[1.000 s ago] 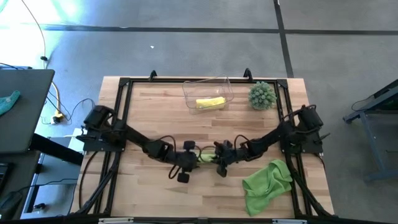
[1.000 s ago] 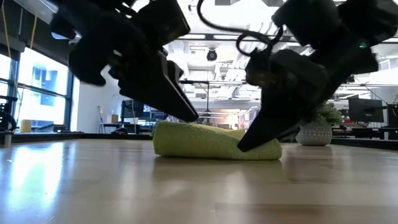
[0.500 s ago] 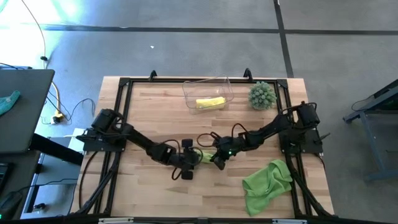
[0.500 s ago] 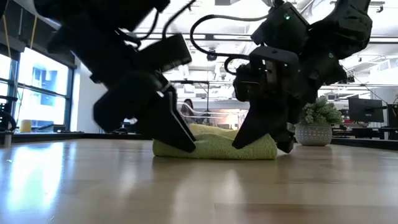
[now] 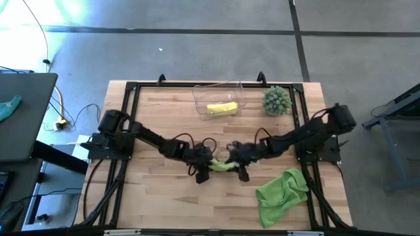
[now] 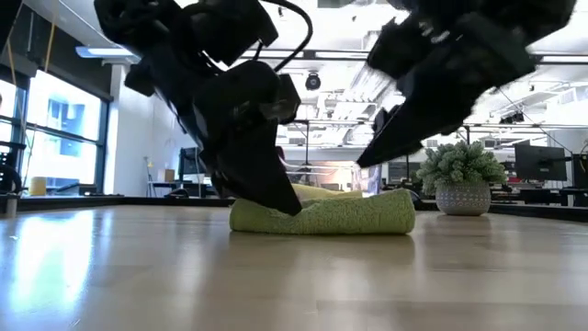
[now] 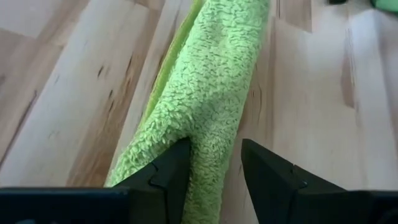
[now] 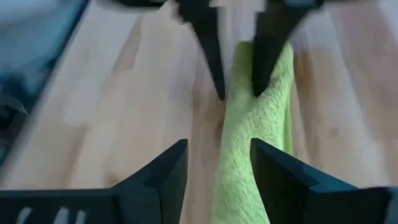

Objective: Roll microfiber towels into tight, uniform cylinder then place into a basket
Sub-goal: Roll the light green microfiber towel, then put the rolled light green microfiber towel into the transparent bin

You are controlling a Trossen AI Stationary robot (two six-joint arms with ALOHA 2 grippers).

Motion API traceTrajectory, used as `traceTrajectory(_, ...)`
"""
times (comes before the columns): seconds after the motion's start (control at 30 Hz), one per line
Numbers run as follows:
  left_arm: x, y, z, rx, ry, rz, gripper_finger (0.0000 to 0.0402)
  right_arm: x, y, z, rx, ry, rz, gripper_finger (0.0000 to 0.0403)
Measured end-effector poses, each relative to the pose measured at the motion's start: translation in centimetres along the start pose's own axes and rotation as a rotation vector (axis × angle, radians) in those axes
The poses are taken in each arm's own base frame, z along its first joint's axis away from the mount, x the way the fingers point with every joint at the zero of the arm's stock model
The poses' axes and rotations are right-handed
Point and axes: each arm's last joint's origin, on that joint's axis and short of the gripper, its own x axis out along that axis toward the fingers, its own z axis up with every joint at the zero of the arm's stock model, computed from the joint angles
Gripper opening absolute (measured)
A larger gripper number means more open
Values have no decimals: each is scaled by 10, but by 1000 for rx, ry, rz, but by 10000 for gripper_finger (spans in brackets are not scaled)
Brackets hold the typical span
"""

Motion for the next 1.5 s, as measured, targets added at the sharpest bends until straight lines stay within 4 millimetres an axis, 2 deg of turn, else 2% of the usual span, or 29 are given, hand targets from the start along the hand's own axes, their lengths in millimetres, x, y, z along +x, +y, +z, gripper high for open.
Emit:
traceTrajectory(0.1,0,6,3,-28,9,-15,136,1,22,-2,-261,-56,-76,167)
traceTrajectory(0.23,0,13,6,-60,13,-23,135,17,42,-13,-514,-112,-223,157)
traceTrajectory(0.3,0,16,7,-69,23,-40,135,26,46,-19,-579,-133,-284,152)
traceTrajectory(0.43,0,19,9,-80,34,-64,135,46,41,-32,-599,-131,-317,146)
traceTrajectory(0.63,0,19,9,-80,33,-66,135,63,26,-40,-454,-122,-432,154)
traceTrajectory(0.8,-1,19,10,-69,35,-85,135,73,16,-39,-315,-95,-380,185)
traceTrajectory(0.9,-5,17,12,-46,23,-92,135,76,9,-40,-165,-101,-342,199)
traceTrajectory(1.03,-15,15,15,-14,28,-91,135,76,0,-41,75,-69,-307,194)
traceTrajectory(1.13,-30,12,19,5,35,-98,135,76,-7,-40,217,-55,-298,174)
traceTrajectory(1.23,-46,9,19,7,61,-90,135,75,-11,-40,285,-51,-292,141)
traceTrajectory(1.43,-75,-9,24,38,31,-131,135,74,-19,-37,325,-43,-249,33)
traceTrajectory(1.5,-88,-15,24,52,14,-150,135,72,-23,-34,336,-41,-218,13)
